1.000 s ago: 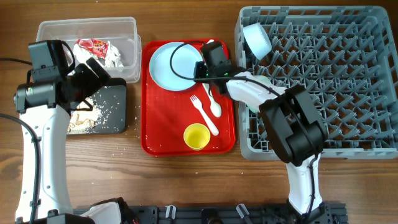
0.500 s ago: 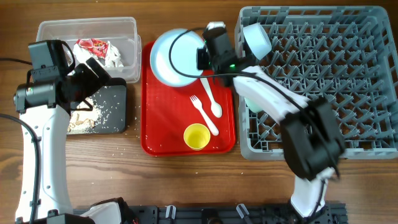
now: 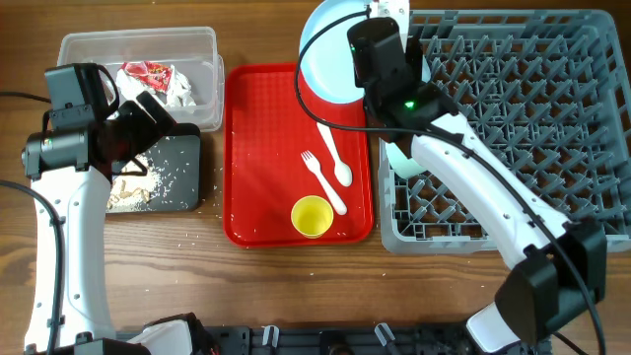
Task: Sort waste into correct bins and load items into the dishwasher rack
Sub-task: 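Lift the plate and stand it upright in the rack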
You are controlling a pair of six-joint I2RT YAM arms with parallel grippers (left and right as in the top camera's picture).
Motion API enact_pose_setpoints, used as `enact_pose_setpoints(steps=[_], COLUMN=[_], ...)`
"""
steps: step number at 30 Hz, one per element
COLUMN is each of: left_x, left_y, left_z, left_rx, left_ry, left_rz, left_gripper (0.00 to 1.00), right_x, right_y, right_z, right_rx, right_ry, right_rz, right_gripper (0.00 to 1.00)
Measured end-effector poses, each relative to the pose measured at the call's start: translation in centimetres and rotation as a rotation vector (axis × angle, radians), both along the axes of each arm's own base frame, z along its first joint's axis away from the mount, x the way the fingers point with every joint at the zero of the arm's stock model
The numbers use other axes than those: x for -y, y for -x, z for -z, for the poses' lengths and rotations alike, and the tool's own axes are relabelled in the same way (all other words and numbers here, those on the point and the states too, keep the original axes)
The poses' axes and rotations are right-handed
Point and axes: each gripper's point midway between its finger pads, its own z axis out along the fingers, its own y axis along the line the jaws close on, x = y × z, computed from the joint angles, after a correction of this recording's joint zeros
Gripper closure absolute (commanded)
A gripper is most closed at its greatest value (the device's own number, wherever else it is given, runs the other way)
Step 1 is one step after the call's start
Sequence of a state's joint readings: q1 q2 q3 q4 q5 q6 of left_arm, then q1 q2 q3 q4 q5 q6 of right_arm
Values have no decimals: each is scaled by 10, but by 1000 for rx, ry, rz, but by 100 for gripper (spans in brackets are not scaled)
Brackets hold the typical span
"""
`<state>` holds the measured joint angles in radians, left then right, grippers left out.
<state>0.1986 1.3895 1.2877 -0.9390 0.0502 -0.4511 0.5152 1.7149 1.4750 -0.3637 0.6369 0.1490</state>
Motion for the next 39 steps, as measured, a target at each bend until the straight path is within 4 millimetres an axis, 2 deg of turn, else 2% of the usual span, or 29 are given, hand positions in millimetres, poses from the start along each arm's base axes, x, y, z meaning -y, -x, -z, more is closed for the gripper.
enact_pose_setpoints(steps=[4,6,9,14,18,22,23,24,28,29,34,35,36,37,38,39], left_x=[0,0,0,0,0,0,0,0,0,0,0,0,0,0,0,0], left_y=[0,0,0,0,0,0,0,0,0,0,0,0,0,0,0,0], left_z=[0,0,0,0,0,0,0,0,0,0,0,0,0,0,0,0], left_rx=[0,0,0,0,0,1,1,1,0,0,0,0,0,0,0,0], left_ry=[0,0,0,0,0,0,0,0,0,0,0,0,0,0,0,0], left_rz=[0,0,0,0,0,0,0,0,0,0,0,0,0,0,0,0], left_gripper=[0,0,0,0,0,0,0,0,0,0,0,0,0,0,0,0], right_x=[19,38,70,125,172,193,193,191,183,181,173,171,169,167,164,162], right_y=[10,17,25,42,47,41,34,22,-4,-12,-25,-28,-30,-32,-35,-36], right_z=[-35,-55,-76,-77,-79,-81,-77,-63,-25,-10,19,24,29,34,43,50], right_rx=[70,114,128,29,-45,-91,-99,-136,-213,-244,-299,-304,-311,-320,-332,-343], right_ry=[51,89,200,414,518,607,628,668,734,758,788,786,786,787,779,776], right_rz=[56,123,192,346,439,454,447,422,353,324,247,230,215,198,174,155], right_gripper=[96,96,96,96,95,96,96,96,96,96,95,89,78,60,49,44])
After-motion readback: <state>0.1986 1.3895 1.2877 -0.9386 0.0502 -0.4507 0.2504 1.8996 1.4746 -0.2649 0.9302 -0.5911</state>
